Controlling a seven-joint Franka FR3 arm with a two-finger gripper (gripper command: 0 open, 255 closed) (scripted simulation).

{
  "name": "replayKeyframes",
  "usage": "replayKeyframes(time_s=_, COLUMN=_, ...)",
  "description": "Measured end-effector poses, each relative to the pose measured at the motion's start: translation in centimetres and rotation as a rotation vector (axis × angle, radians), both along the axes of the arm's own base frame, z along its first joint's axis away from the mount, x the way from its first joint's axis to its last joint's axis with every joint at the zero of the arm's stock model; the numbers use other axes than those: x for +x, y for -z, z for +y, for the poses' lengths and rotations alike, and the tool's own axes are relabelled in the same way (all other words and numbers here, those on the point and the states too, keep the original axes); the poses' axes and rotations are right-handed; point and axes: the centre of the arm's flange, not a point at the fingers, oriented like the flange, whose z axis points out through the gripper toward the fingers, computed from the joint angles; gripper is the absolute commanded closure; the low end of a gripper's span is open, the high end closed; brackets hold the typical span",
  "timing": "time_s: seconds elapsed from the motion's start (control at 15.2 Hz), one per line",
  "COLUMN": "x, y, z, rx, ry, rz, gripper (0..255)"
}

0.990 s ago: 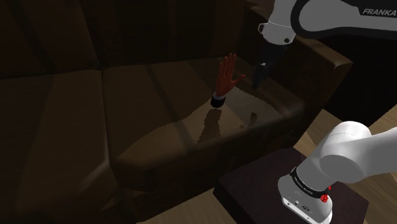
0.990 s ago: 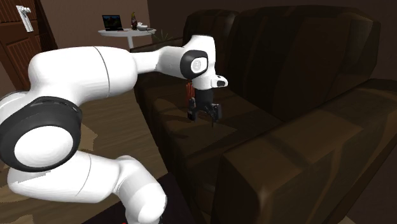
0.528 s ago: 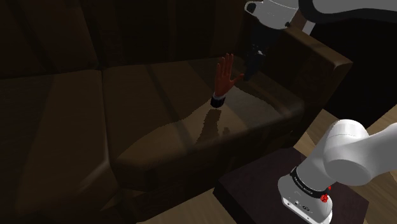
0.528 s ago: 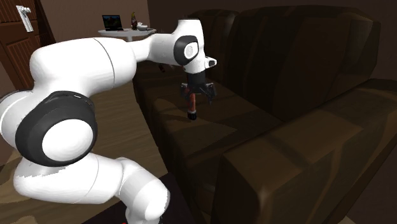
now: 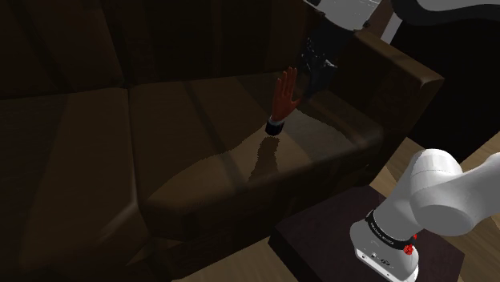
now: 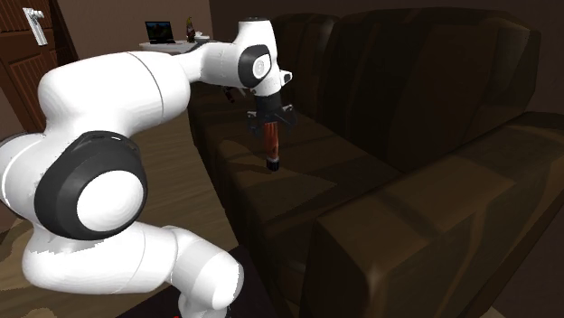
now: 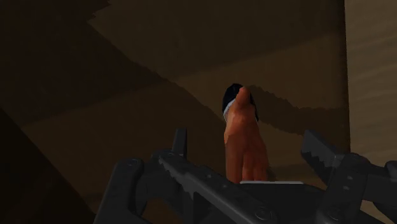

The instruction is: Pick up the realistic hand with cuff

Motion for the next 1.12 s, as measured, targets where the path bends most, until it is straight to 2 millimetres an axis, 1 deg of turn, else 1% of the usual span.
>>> replayKeyframes(time_s=0.26, x=0.0, y=1.9, z=0.0, rx=0.000, ry=-0.004, rz=-0.001, gripper=0)
replayKeyframes(time_s=0.33, x=0.0, y=2.2, z=0.0, rx=0.000, ry=-0.004, rz=-0.001, gripper=255)
replayKeyframes(time_s=0.99, x=0.0, y=2.3, z=0.0, rx=0.001, ry=-0.004, rz=-0.003, gripper=255)
replayKeyframes(time_s=1.12, x=-0.1, y=1.7, z=0.0, rx=0.000, ry=-0.004, rz=-0.002, gripper=255)
